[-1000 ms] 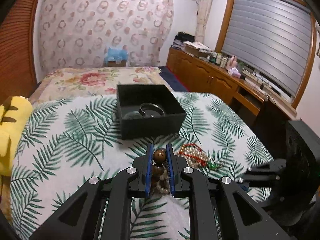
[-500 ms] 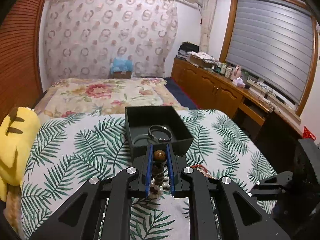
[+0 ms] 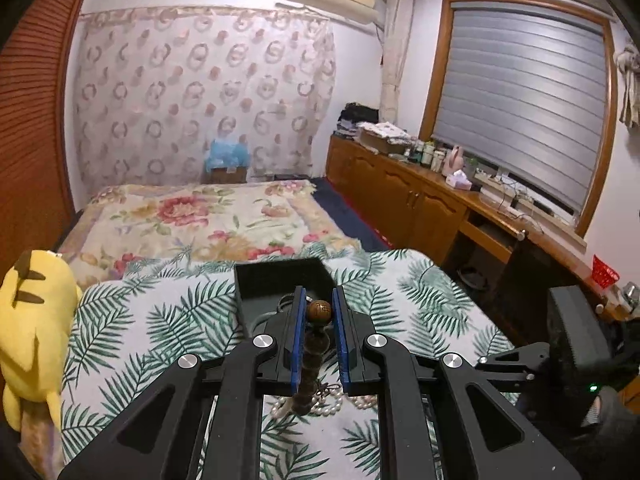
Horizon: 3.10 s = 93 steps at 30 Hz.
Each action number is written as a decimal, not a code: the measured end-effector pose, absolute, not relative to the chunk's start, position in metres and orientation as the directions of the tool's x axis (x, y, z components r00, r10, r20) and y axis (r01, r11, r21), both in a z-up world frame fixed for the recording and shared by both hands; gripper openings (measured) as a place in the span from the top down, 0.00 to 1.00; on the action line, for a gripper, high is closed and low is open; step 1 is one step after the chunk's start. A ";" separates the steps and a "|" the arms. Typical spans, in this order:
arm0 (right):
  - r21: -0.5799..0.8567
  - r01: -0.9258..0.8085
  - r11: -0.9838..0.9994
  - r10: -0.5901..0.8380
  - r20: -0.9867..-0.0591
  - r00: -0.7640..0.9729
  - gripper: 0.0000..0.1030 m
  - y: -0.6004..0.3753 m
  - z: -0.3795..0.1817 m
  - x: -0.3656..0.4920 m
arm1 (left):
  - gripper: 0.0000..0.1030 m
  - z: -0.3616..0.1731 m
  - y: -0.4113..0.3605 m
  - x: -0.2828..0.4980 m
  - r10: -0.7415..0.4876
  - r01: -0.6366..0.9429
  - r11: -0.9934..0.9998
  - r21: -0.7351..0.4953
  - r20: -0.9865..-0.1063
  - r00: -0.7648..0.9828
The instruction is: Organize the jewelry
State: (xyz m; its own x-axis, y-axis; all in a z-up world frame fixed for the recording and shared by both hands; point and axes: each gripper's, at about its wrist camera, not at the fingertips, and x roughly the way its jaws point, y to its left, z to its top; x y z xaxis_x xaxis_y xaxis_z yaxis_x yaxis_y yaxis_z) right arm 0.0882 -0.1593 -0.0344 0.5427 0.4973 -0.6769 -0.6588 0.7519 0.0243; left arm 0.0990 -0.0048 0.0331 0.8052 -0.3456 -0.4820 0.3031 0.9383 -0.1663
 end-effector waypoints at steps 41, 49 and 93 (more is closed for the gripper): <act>-0.055 -0.561 0.826 0.371 -0.696 0.614 0.88 -0.116 -0.047 0.259 | 0.88 0.020 -0.002 0.183 -0.232 0.229 0.971 -0.074 -0.543 0.807; 0.026 -0.568 0.823 0.440 -0.662 0.607 0.84 -0.142 -0.034 0.247 | 0.88 0.020 -0.008 0.190 -0.238 0.238 0.969 -0.072 -0.546 0.803; 0.088 -0.546 0.833 0.453 -0.674 0.583 0.75 -0.207 -0.071 0.115 | 0.35 -0.047 -0.005 0.094 -0.212 0.246 0.969 -0.036 -0.635 0.743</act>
